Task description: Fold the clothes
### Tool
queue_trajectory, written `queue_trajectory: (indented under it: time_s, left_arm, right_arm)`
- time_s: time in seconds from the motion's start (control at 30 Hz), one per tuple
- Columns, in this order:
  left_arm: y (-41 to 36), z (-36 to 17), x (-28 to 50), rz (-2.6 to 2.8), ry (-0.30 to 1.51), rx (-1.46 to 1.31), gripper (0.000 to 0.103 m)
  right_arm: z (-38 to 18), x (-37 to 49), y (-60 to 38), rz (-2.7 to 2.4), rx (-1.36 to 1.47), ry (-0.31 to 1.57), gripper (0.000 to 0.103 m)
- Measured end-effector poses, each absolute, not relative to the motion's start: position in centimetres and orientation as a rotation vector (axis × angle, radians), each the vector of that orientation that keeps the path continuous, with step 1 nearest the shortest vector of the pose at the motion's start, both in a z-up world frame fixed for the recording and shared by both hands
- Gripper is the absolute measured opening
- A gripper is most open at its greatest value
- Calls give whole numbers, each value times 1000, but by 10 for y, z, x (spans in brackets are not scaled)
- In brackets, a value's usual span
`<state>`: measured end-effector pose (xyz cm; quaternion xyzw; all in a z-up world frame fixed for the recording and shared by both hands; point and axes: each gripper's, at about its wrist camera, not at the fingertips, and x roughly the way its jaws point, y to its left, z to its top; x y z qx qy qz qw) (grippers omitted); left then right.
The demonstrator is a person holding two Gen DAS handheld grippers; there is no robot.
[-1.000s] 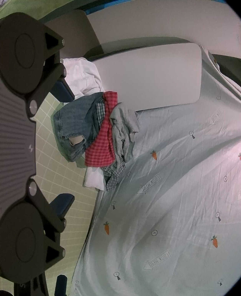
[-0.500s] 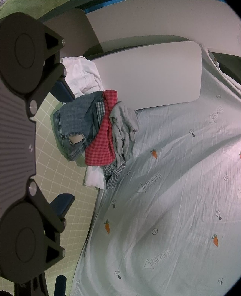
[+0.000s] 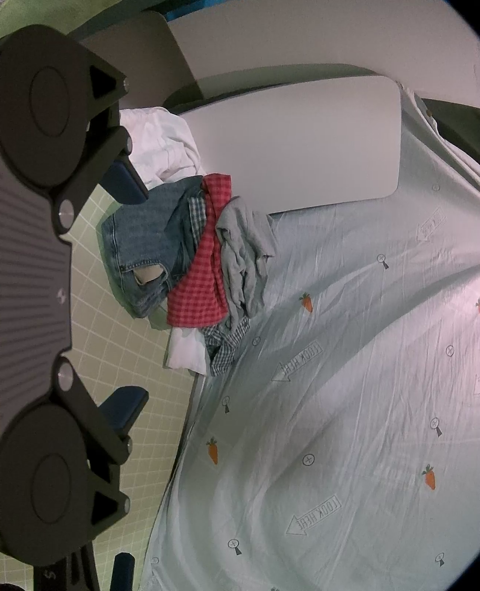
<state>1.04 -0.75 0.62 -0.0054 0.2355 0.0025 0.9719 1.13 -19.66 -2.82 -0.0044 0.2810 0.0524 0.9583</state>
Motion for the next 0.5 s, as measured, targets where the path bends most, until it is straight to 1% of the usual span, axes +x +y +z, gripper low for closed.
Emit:
queue_trajectory:
  time_s: [0.5]
  left_arm:
    - [-10, 1, 13, -3, 480, -8, 103]
  right_arm:
    - [-29, 15, -195, 90, -5, 568, 103]
